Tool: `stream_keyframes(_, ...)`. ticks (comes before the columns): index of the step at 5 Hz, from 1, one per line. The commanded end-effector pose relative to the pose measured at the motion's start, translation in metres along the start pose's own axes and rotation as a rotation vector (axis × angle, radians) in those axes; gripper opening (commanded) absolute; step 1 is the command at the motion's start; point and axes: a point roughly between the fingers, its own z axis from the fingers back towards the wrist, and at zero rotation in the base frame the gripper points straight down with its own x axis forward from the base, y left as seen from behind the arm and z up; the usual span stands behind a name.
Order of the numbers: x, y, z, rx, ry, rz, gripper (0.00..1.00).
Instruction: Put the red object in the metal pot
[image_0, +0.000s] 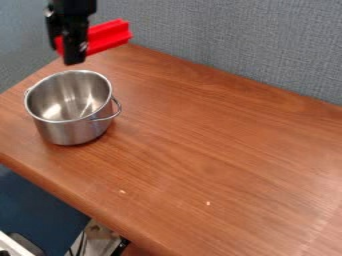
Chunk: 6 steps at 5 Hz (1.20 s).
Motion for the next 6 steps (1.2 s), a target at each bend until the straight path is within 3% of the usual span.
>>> stream_keyframes(1, -0.021, 0.002, 0.009, 0.026, -0.036, 0.050, 0.00)
stream_keyframes(2, -0.031, -0.002, -0.004, 0.004, -0.022, 0.075, 0.00)
stream_keyframes(4, -0.016, 0.028, -0.045, -0.031, 0.029, 0.261, 0.00)
stream_keyframes(6, -0.024, 0.017, -0.100, -0.040, 0.060, 0.394, 0.00)
